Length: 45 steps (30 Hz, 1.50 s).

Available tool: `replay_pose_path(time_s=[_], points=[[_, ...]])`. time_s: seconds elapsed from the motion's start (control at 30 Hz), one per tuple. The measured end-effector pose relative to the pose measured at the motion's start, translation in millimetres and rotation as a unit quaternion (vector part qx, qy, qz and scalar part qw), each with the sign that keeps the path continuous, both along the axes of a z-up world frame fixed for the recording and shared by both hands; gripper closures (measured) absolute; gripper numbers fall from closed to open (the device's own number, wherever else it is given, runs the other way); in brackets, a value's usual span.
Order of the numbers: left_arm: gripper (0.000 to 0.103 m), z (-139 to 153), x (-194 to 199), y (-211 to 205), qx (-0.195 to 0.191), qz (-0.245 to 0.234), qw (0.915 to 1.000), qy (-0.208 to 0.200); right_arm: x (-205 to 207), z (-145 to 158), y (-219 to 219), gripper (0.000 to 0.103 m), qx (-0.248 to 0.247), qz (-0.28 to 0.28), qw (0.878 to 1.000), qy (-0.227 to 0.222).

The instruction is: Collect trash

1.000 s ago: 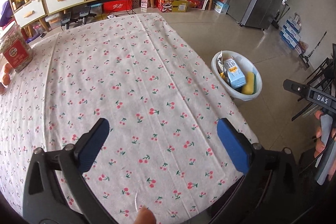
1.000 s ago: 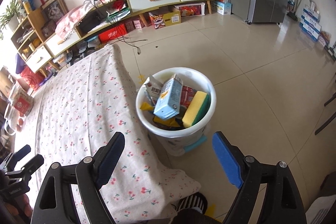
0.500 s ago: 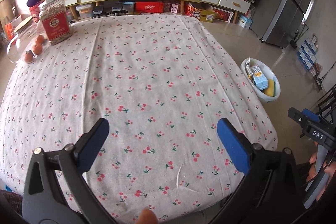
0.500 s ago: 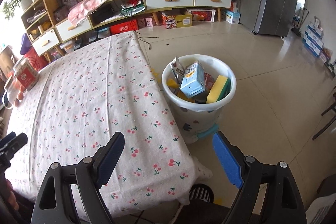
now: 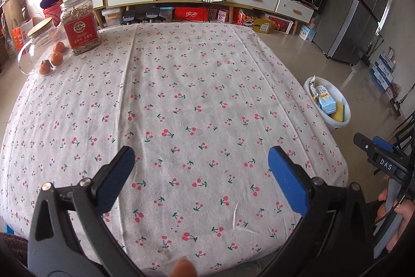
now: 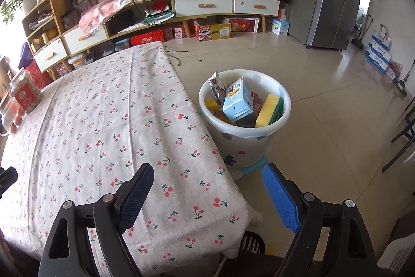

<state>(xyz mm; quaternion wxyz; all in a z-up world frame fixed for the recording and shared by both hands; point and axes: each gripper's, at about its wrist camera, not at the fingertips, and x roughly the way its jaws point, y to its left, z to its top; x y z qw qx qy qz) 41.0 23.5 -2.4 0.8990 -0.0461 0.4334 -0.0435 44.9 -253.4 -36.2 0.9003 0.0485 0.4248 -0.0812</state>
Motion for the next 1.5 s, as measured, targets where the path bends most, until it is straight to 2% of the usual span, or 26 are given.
replay_pose_path(time_s=[1.5], points=[[0.001,3,-8,-11,-0.01,-0.019,0.9998,-0.006,0,-7,3,0.016,-0.002,0.005,1.0,0.012]])
